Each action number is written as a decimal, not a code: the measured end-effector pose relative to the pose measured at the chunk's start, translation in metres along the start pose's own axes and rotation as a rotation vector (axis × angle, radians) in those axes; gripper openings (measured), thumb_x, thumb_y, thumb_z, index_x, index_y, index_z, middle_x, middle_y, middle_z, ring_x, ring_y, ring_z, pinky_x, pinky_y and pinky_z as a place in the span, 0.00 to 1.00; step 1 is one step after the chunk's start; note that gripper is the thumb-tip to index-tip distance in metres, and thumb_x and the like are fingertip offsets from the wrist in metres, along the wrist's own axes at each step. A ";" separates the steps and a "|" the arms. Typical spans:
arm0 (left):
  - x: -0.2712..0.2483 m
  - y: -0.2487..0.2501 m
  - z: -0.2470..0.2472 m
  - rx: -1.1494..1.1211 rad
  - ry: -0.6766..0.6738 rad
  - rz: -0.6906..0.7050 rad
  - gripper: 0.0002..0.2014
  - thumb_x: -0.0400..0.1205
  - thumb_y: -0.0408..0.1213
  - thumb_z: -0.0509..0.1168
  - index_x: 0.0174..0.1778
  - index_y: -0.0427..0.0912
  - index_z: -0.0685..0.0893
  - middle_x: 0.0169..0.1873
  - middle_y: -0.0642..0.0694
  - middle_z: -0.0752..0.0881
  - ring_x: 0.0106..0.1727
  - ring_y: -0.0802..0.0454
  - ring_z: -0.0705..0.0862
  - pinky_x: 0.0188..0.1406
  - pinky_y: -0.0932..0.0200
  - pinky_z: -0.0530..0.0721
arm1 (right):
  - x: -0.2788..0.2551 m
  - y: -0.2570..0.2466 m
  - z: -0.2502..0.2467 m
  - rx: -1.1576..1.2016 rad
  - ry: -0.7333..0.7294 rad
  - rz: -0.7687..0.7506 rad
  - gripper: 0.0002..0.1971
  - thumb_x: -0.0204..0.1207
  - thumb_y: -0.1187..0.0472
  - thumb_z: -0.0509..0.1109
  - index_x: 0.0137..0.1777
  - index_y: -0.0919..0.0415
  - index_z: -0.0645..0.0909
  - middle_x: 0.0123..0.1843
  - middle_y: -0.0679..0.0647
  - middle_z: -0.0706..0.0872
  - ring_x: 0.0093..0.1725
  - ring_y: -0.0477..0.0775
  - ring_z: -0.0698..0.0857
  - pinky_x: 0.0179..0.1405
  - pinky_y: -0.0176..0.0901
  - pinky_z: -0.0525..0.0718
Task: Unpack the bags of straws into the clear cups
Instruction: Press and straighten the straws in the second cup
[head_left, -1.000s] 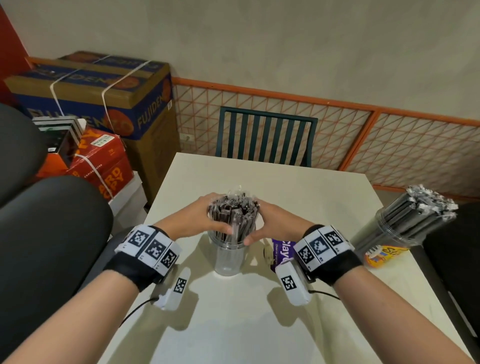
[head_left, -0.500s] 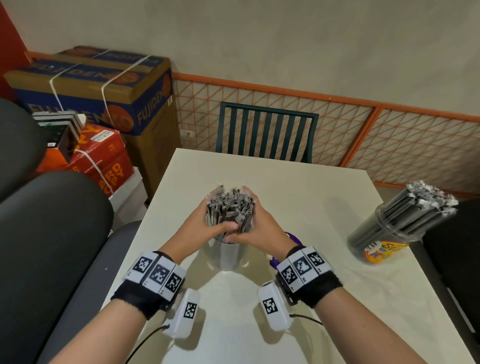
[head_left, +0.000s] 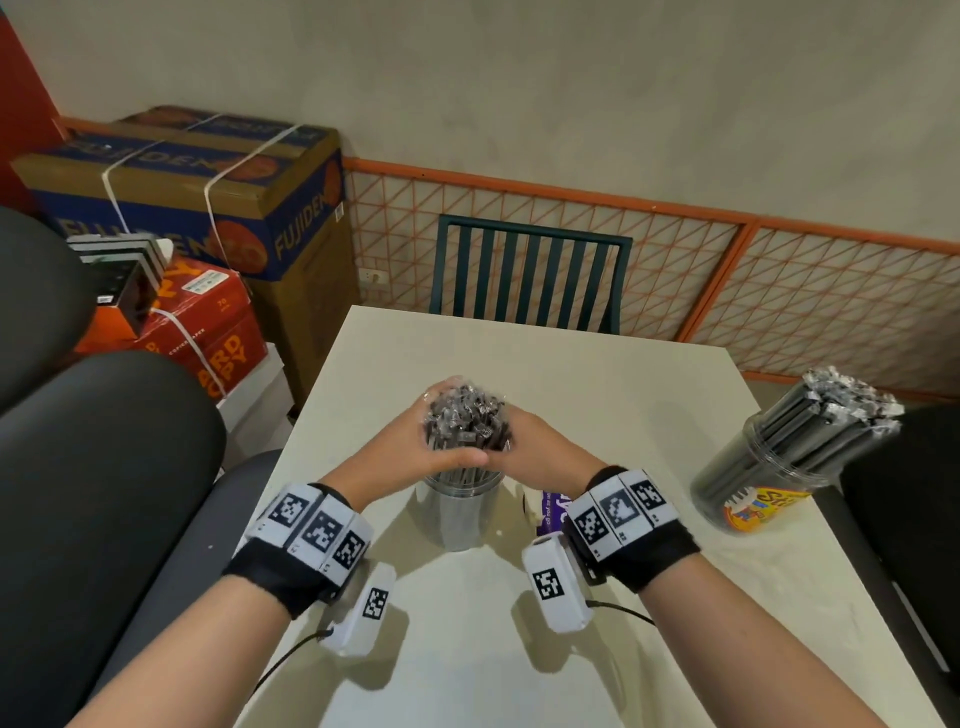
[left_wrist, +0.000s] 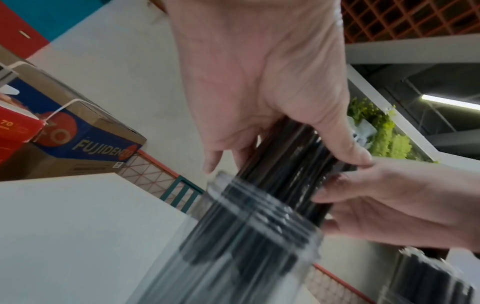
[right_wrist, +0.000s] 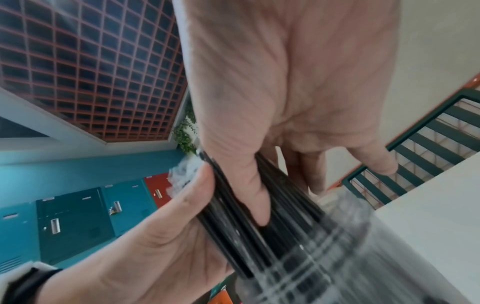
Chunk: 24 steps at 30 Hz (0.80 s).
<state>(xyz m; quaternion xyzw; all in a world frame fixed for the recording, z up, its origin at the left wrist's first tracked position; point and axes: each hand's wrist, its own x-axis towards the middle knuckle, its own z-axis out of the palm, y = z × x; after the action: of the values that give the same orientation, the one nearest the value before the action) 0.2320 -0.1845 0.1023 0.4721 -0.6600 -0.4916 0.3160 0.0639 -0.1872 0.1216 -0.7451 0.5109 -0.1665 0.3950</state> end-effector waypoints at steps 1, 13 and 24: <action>-0.001 -0.002 0.006 0.004 0.038 0.005 0.41 0.69 0.40 0.77 0.75 0.53 0.63 0.62 0.58 0.77 0.62 0.64 0.77 0.56 0.79 0.72 | 0.000 0.002 0.004 -0.002 0.014 0.020 0.25 0.76 0.56 0.71 0.72 0.58 0.71 0.66 0.55 0.82 0.63 0.51 0.81 0.63 0.45 0.80; -0.005 0.012 -0.006 -0.061 0.212 0.115 0.20 0.71 0.37 0.75 0.55 0.59 0.79 0.48 0.65 0.84 0.47 0.81 0.82 0.44 0.83 0.77 | 0.001 -0.003 -0.018 0.153 0.116 -0.003 0.22 0.71 0.57 0.77 0.65 0.58 0.80 0.61 0.54 0.87 0.61 0.52 0.84 0.65 0.50 0.81; -0.011 -0.006 0.006 0.040 0.087 -0.015 0.30 0.68 0.40 0.78 0.65 0.51 0.76 0.52 0.62 0.84 0.51 0.72 0.82 0.54 0.74 0.79 | -0.015 0.005 0.015 0.077 0.110 -0.017 0.36 0.66 0.60 0.81 0.72 0.57 0.69 0.68 0.51 0.81 0.64 0.46 0.78 0.63 0.39 0.77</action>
<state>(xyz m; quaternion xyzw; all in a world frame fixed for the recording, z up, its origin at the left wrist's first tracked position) 0.2330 -0.1722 0.0949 0.5042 -0.6519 -0.4596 0.3311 0.0639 -0.1685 0.1103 -0.7233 0.5187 -0.2302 0.3934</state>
